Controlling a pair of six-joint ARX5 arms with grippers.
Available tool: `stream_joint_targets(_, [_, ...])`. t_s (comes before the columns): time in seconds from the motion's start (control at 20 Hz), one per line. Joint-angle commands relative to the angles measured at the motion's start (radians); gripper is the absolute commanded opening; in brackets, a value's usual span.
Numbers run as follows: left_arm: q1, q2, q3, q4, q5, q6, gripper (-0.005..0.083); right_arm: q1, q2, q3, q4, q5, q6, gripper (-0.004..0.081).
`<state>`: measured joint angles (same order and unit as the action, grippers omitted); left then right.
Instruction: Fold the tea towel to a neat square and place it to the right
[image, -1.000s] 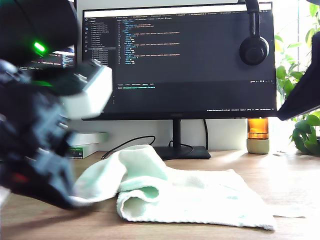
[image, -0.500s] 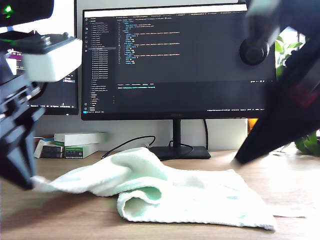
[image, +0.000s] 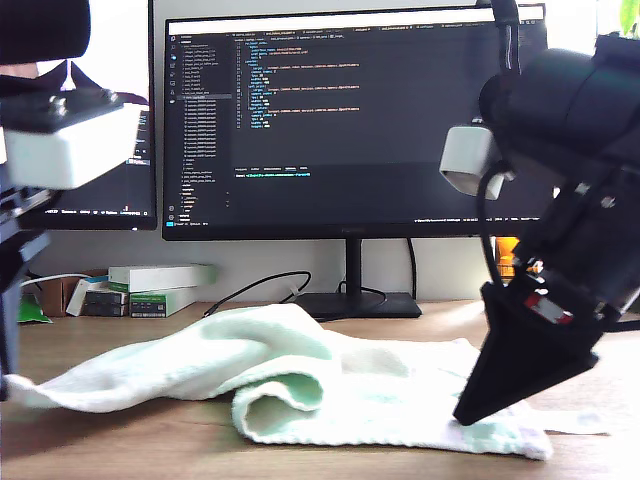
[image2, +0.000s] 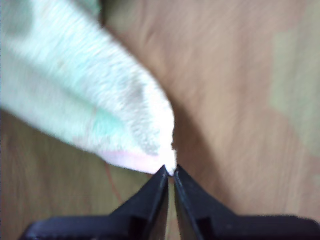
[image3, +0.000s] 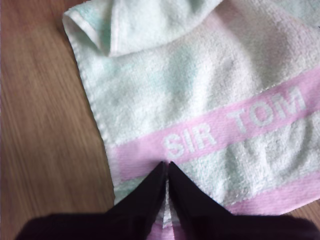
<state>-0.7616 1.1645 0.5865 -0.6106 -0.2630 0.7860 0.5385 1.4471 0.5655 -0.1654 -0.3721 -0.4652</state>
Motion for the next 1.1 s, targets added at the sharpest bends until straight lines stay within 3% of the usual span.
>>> stream_joint_targets(0.0, [0.026,-0.008,-0.008,-0.010,-0.019,0.000,-0.0024,0.002,0.049,-0.012,-0.013,0.045,0.004,-0.0011])
stream_joint_targets(0.2, [0.093,-0.009,-0.008,-0.026,-0.031,0.003,-0.0024,-0.037,0.052,-0.012,-0.061,0.128,-0.007,-0.0011])
stream_joint_targets(0.45, [0.128,-0.009,-0.005,-0.068,-0.026,0.011,-0.0024,-0.077,0.052,0.001,-0.105,0.142,-0.004,-0.0011])
stream_joint_targets(0.75, [0.155,-0.009,0.002,-0.214,-0.026,0.026,-0.0024,-0.077,0.052,0.007,-0.212,0.198,0.171,-0.0011])
stream_joint_targets(1.05, [0.196,-0.009,0.007,-0.299,-0.036,0.026,-0.0024,-0.076,0.052,0.019,-0.225,0.202,0.214,-0.0011])
